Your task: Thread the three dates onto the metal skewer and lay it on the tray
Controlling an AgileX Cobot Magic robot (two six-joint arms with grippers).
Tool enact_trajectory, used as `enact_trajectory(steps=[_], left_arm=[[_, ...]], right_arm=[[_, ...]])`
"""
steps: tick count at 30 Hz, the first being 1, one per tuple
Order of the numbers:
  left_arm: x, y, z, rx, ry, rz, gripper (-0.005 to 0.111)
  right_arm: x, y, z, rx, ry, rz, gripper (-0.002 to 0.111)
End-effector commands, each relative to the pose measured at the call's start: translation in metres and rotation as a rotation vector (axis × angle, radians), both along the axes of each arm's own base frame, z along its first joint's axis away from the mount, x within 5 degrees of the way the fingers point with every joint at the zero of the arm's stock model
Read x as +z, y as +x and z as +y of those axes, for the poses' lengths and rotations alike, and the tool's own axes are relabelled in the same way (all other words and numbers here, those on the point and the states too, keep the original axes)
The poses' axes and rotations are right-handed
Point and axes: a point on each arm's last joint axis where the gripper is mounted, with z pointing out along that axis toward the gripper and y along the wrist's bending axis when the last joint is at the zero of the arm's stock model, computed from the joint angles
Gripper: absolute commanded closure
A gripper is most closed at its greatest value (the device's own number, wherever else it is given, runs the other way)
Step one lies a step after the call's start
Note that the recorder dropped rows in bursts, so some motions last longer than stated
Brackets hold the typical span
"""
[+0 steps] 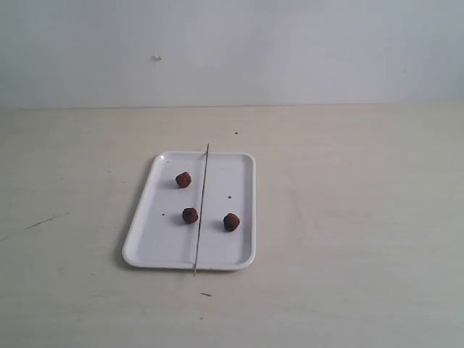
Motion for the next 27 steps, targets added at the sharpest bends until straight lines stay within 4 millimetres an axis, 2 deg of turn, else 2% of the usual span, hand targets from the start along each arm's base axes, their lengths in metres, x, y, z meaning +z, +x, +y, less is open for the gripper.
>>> enact_trajectory(steps=[1, 5, 8, 9, 13, 17, 20, 23, 27], left_arm=[[0.001, 0.000, 0.000, -0.004, -0.002, -0.009, 0.107], [0.001, 0.000, 0.000, -0.004, -0.002, -0.009, 0.107], [0.001, 0.000, 0.000, -0.004, -0.002, -0.009, 0.107], [0.001, 0.000, 0.000, -0.004, -0.002, -0.009, 0.107], [0.001, 0.000, 0.000, -0.004, -0.002, -0.009, 0.107], [0.001, 0.000, 0.000, -0.004, -0.002, -0.009, 0.107], [0.001, 0.000, 0.000, -0.004, -0.002, -0.009, 0.107], [0.001, 0.000, 0.000, -0.004, -0.002, -0.009, 0.107], [0.001, 0.000, 0.000, -0.004, -0.002, -0.009, 0.107]], right_arm=[[0.053, 0.013, 0.015, 0.073, -0.194, 0.176, 0.108], [0.078, 0.054, 0.017, 0.116, -0.275, 0.432, 0.108], [0.082, 0.089, 0.018, 0.183, -0.341, 0.642, 0.108], [0.084, 0.100, 0.021, 0.254, -0.326, 0.673, 0.108], [0.080, 0.143, 0.028, 0.429, -0.356, 0.779, 0.108], [0.064, 0.189, 0.027, 0.516, -0.366, 0.886, 0.108], [0.054, 0.220, 0.022, 0.446, -0.607, 0.866, 0.108], [0.041, 0.250, 0.009, 0.285, -0.801, 0.872, 0.108], [0.017, 0.274, -0.014, 0.040, -0.920, 0.976, 0.099]])
